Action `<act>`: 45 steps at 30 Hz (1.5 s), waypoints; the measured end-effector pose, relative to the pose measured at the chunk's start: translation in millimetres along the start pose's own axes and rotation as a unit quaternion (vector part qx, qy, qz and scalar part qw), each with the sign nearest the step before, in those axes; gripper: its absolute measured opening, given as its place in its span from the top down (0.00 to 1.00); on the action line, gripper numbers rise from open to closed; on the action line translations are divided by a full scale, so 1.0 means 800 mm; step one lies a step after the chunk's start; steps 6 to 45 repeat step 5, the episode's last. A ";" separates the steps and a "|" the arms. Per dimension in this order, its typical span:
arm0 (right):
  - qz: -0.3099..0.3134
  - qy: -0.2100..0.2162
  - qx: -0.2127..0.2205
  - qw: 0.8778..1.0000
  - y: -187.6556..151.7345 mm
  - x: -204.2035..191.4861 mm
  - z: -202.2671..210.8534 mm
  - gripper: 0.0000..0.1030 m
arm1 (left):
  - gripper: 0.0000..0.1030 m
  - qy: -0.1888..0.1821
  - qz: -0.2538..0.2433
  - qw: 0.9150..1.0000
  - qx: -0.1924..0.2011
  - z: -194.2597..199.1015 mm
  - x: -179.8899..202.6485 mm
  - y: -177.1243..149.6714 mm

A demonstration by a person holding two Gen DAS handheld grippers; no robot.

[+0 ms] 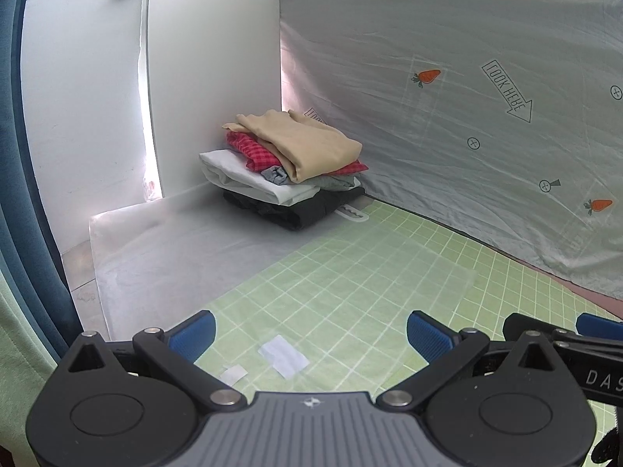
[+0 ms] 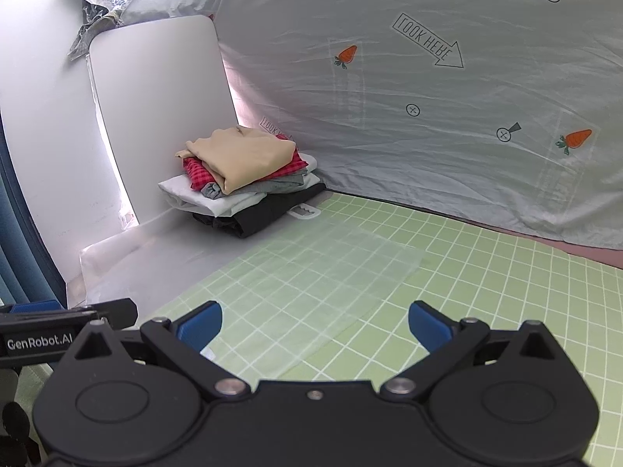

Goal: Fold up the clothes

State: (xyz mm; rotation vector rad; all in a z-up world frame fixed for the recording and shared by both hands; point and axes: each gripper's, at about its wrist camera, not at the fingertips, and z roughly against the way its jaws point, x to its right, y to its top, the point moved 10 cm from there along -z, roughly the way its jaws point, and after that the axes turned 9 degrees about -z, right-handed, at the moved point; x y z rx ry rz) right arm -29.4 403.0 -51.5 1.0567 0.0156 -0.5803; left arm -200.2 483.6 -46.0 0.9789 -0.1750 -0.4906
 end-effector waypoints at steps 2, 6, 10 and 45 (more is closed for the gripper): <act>0.004 0.002 0.000 1.000 0.000 0.000 0.002 0.00 | 0.00 -0.001 0.001 1.000 -0.002 0.000 0.002 0.000; 0.004 0.000 0.001 1.000 0.000 0.003 0.005 0.00 | 0.00 0.000 -0.003 1.000 0.000 0.001 0.005 0.003; 0.004 0.000 0.001 1.000 0.000 0.003 0.005 0.00 | 0.00 0.000 -0.003 1.000 0.000 0.001 0.005 0.003; 0.004 0.000 0.001 1.000 0.000 0.003 0.005 0.00 | 0.00 0.000 -0.003 1.000 0.000 0.001 0.005 0.003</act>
